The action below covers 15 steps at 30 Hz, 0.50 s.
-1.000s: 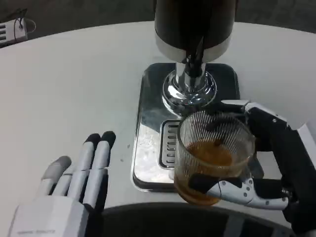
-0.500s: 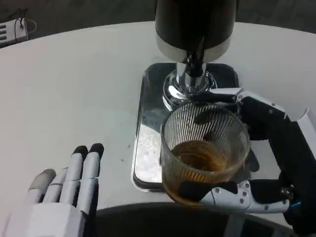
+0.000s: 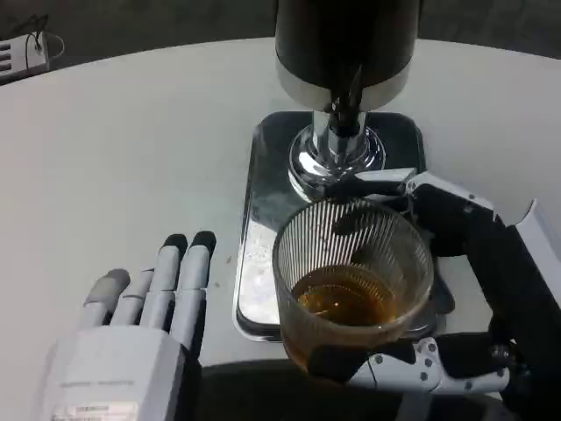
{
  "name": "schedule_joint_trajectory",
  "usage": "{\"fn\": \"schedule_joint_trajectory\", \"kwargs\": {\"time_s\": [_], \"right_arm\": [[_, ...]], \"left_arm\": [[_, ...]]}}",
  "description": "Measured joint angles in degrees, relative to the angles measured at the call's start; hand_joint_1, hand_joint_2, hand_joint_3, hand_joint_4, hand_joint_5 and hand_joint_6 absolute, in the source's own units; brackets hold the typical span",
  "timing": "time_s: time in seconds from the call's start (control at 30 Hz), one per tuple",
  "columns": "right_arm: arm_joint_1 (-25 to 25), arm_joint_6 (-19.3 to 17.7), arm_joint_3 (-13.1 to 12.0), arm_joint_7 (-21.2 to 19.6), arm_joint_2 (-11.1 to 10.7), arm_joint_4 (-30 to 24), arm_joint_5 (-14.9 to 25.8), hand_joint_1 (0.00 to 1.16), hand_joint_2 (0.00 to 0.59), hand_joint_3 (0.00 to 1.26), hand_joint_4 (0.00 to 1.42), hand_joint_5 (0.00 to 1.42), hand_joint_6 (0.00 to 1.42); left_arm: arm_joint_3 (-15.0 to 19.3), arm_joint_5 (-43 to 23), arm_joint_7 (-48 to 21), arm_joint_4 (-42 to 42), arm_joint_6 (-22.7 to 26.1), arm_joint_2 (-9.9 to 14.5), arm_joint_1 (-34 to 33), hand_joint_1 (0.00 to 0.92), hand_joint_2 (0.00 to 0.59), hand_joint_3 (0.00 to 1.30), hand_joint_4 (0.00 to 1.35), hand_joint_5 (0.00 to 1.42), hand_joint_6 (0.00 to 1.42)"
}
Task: Grasp the cup under the faucet to collect the drink, then remove the cup.
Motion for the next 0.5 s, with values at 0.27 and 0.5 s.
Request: {"fn": "schedule_joint_trajectory", "kwargs": {"time_s": [0.27,0.5], "right_arm": [[-0.9,-1.0,0.1,0.7,-0.2,1.0,0.0,1.16,0.079,0.78,0.93,1.15,1.42],[-1.2,-1.6,0.1,1.2,-0.7,1.5,0.0,1.16,0.085,0.78,0.93,1.14,1.42]], "left_arm": [[0.7,-0.5,-0.7,1.5,0.5,1.8,-2.4,0.0,0.038,0.0,0.0,0.15,0.1],[-0.5,-0.5,-1.0,2.2,0.5,2.2,-2.8,0.0,0.042,0.0,0.0,0.15,0.09]]}}
